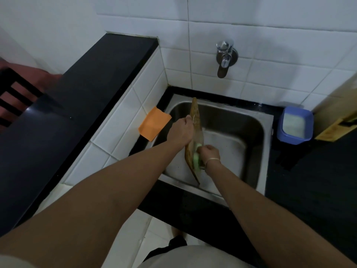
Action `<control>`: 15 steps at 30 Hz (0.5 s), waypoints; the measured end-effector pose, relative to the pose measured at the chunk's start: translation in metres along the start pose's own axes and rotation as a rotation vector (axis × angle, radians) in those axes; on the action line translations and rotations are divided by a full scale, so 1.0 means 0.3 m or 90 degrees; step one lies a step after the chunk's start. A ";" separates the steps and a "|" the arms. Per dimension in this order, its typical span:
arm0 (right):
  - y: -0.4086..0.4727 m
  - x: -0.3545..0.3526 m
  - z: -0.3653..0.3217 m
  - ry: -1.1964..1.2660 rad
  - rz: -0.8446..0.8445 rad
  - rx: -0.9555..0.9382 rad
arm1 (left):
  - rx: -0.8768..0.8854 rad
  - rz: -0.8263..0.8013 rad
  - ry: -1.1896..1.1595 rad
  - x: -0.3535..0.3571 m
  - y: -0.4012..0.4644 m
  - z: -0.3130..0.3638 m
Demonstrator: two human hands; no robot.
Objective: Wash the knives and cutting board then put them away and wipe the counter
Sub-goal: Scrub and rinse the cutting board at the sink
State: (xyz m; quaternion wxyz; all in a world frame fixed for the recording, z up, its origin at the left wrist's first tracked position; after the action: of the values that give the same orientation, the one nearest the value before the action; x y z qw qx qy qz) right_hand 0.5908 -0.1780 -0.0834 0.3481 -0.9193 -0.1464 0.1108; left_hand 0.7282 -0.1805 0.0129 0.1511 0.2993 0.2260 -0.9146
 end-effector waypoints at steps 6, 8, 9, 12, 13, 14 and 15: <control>-0.062 0.009 -0.216 0.147 0.057 -0.249 | -0.003 -0.002 0.007 0.013 0.000 0.011; -0.083 0.021 -0.172 0.175 0.055 -0.279 | -0.011 -0.003 0.007 0.016 0.004 0.001; -0.074 0.027 -0.114 0.165 0.057 -0.258 | -0.015 -0.004 0.005 0.015 0.007 -0.007; 0.005 0.030 0.089 0.111 0.039 -0.077 | -0.013 -0.001 -0.010 -0.002 0.011 -0.022; 0.043 0.030 0.140 0.065 0.012 0.014 | -0.011 0.001 -0.015 -0.008 0.013 -0.027; 0.082 0.031 0.173 0.011 -0.022 0.085 | -0.011 0.004 -0.021 -0.012 0.016 -0.033; 0.113 0.031 0.179 -0.041 -0.047 0.118 | -0.011 0.006 -0.025 -0.013 0.016 -0.038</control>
State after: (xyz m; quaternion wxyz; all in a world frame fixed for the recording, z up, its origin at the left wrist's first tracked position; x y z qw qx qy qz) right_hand 0.5895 -0.1664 -0.1465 0.4308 -0.8730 -0.1804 0.1406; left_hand 0.7387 -0.1783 0.0056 0.1624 0.2807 0.2297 -0.9176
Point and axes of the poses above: each hand's wrist, its own y-axis towards the middle knuckle, its own x-axis out of the palm, z = x × y, the point moved 5 cm from there along y, towards the middle knuckle, and after that the axes turned 7 degrees about -z, right-handed, at the moved point
